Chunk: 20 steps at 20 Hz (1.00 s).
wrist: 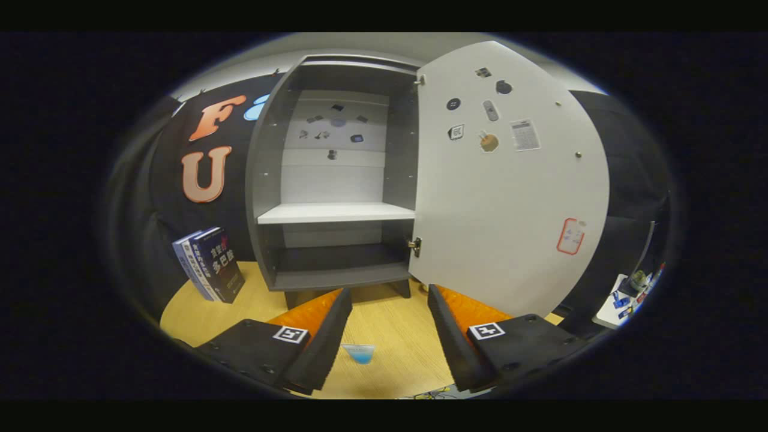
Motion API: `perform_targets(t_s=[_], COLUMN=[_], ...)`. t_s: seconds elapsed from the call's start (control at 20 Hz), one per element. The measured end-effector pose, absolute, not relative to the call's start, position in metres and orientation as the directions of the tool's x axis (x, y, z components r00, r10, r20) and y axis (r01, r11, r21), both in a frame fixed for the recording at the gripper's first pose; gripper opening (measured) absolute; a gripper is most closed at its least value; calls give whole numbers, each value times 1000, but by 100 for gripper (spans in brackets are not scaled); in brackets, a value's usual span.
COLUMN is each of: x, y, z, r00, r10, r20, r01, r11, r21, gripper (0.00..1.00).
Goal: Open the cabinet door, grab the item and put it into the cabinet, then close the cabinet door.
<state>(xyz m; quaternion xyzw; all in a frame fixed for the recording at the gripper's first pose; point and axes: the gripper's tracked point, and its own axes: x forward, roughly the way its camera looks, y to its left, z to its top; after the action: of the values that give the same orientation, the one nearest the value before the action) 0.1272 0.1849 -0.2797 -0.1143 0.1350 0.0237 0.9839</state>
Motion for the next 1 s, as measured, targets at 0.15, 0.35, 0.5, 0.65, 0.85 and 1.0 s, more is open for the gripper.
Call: perform_targets(t_s=[0.15, 0.35, 0.5, 0.65, 0.85, 1.0], x=[128, 129, 128, 128, 129, 129], y=[196, 198, 195, 193, 188, 184], z=[-321, -369, -402, -429, -458, -473], r00=[945, 911, 883, 856, 826, 804], r10=[36, 38, 32, 28, 18, 15], r20=[-326, -411, -468, -516, -563, -595], r01=[-129, -168, -182, -195, -196, -190], r11=[955, 944, 943, 942, 946, 954], r21=[-267, -284, -278, -272, -257, -233], gripper=[94, 99, 98, 98, 96, 85])
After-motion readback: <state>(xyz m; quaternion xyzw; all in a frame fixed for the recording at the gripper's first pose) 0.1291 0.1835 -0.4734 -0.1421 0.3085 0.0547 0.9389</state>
